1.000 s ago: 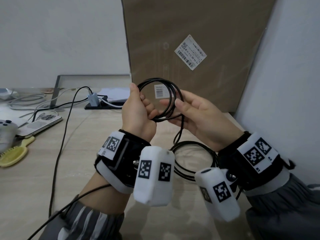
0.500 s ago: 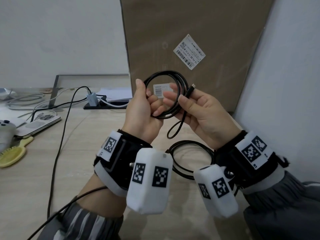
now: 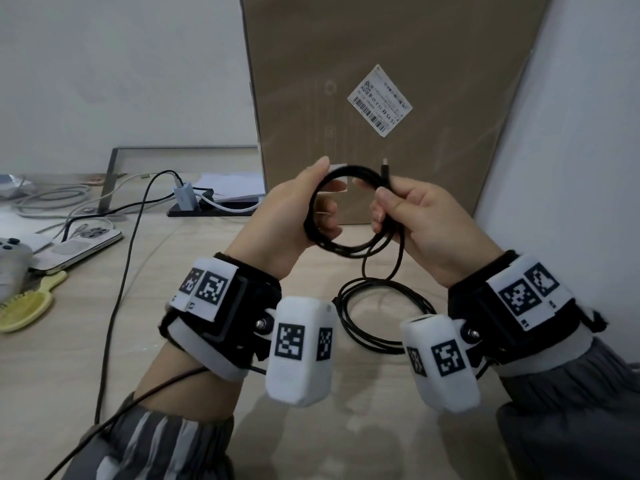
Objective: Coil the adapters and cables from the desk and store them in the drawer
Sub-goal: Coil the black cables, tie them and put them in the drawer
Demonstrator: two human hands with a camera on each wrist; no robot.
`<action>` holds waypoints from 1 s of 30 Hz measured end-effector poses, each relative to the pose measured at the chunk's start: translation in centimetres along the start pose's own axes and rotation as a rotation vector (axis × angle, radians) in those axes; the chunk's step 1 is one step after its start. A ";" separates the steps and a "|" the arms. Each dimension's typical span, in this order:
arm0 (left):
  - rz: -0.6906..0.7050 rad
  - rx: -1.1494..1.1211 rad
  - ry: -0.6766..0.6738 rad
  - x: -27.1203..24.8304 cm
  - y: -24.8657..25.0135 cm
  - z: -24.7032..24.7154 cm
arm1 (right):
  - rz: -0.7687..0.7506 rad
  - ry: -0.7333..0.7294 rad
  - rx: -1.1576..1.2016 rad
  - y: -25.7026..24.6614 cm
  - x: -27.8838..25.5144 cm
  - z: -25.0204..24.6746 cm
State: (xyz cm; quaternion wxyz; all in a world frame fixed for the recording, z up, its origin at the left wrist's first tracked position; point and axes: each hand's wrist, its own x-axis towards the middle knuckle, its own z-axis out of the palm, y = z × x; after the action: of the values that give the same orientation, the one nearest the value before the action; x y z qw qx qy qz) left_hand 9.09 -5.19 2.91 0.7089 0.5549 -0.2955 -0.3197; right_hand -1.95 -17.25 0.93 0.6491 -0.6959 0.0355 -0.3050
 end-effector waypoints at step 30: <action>0.004 -0.189 0.014 0.4 -1.5 1.8 | -0.094 0.106 -0.447 0.2 -0.1 0.3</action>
State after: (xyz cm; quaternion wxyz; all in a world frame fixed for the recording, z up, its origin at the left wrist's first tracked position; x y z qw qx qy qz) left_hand 7.77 -6.82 1.83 0.7607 0.4873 -0.2603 -0.3409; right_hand -1.86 -16.98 0.71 0.4613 -0.8063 0.1034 -0.3556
